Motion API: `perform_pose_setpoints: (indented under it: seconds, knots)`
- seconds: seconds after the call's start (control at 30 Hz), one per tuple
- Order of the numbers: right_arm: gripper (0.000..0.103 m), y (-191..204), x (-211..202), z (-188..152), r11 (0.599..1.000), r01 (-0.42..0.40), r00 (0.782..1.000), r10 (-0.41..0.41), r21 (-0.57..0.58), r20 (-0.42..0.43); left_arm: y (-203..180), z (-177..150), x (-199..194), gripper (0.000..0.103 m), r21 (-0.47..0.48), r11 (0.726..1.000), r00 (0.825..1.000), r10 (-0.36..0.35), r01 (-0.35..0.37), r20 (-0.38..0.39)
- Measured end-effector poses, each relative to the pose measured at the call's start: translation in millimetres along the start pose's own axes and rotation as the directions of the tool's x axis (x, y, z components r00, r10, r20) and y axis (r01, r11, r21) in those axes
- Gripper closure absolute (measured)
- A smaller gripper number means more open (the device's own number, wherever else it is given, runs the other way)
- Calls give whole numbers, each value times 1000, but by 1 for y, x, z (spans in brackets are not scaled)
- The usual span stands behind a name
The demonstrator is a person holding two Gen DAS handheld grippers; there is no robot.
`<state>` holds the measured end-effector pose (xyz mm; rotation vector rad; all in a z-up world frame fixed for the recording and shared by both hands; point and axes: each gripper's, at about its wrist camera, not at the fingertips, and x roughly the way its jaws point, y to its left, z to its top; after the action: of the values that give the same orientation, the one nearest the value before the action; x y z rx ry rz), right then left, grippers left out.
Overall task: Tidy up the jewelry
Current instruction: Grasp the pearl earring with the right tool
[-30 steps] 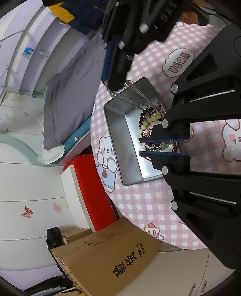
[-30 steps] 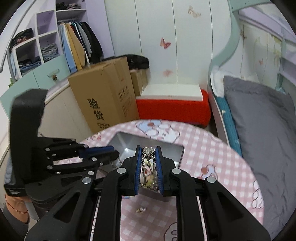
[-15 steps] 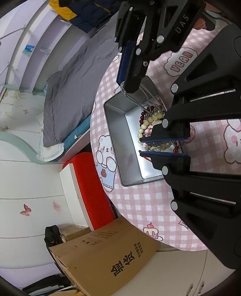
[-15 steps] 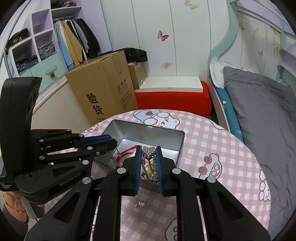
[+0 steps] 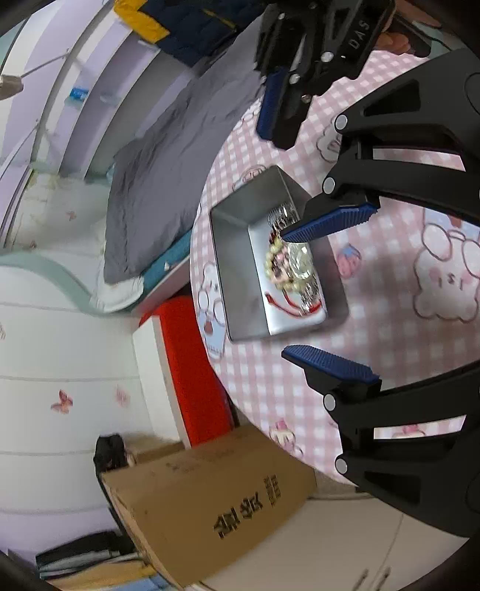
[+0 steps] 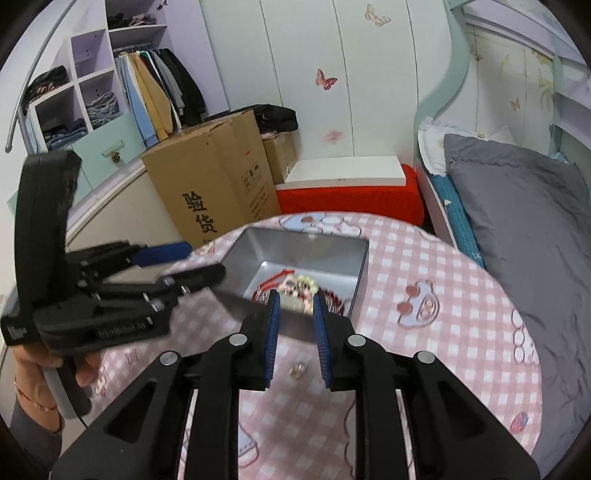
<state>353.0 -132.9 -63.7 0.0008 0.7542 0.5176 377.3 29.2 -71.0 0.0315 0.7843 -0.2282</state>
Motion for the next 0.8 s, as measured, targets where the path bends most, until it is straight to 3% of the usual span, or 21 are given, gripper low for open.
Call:
perform_pose_setpoints:
  seconds: [0.2,0.43,0.7,0.8]
  knots:
    - [72,11,12,-32,1000,11,999,-11,-7,-46,14,-20,-12,45,-27,999,999,30,-29,12]
    - [66,24,52,-55,998,60,991,-63,-33,-122,35,-25,-2,45,-99,995,1000,27,-28,-14]
    - [66,24,79,-58,988,131,978,-142,-80,-151,43,-24,13,45,-126,992,999,18,-22,-31]
    - [75,23,80,-57,987,126,979,-140,-97,-151,44,-24,17,45,-133,991,999,16,-21,-35]
